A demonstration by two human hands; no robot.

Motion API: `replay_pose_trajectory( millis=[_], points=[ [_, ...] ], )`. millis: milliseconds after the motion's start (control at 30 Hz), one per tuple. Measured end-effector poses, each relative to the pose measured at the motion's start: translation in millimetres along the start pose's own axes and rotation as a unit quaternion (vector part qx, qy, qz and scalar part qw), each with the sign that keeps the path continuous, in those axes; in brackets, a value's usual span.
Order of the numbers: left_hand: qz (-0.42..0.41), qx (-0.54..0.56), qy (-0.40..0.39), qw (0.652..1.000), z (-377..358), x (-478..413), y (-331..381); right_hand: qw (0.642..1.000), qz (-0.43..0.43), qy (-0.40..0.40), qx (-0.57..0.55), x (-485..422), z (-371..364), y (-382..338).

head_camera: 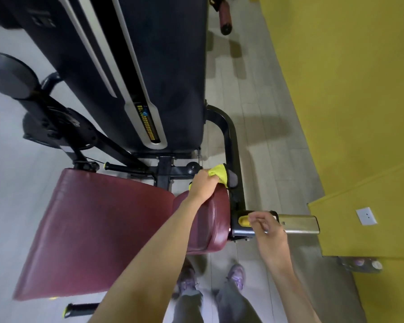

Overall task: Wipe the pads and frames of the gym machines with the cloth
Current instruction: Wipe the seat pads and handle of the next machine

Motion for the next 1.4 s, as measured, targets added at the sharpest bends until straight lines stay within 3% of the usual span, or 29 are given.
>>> replay_pose_trajectory(
  millis=[167,333,433,533,667,833,1067,1167,1300,1400],
  points=[
    [0.119,0.111,0.033,0.986,14.4,2.0,-44.5,0.993,0.066,-0.074,0.065,-22.0,-26.0,-30.3],
    [0.055,0.219,0.058,0.973,3.0,25.8,-47.9,0.990,0.039,-0.097,0.099,-41.1,-59.5,-47.0],
    [0.063,0.257,0.034,0.964,-10.2,22.3,-72.8,0.987,0.004,-0.115,0.110,-51.3,-82.5,-46.8],
    [0.073,0.243,0.028,0.967,-9.2,17.7,-74.2,0.985,-0.034,-0.096,0.136,-56.7,-87.7,-40.1],
    [0.041,0.167,0.018,0.985,3.9,1.0,-58.0,0.994,-0.041,-0.055,0.086,-53.0,-84.6,-40.5],
    [0.063,0.149,-0.001,0.987,11.8,-34.0,-112.5,0.997,-0.061,-0.011,0.035,-52.4,-88.1,-26.8],
    [0.094,0.090,-0.029,0.991,18.4,-69.1,-157.1,0.995,-0.065,0.016,0.073,-52.3,-91.2,-25.9],
    [0.059,0.086,-0.024,0.994,12.7,-57.1,-120.1,0.995,-0.060,0.020,0.080,-49.2,-92.1,-29.9],
    [-0.091,0.112,-0.022,0.989,1.1,-28.6,-45.2,0.995,-0.067,0.009,0.070,-49.2,-89.1,-33.5],
    [-0.120,0.119,-0.036,0.985,3.6,-34.8,-62.2,0.995,-0.072,-0.002,0.064,-49.9,-90.1,-30.9]
  ],
)
Point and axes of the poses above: each hand's wrist, its own x-axis away from the middle knuckle, its own z-axis out of the back of the hand, y = z × x, the point moved 10 cm from there along -x, towards the middle knuckle, and after that the axes turned 7 degrees about -y, right-handed, at the moved point
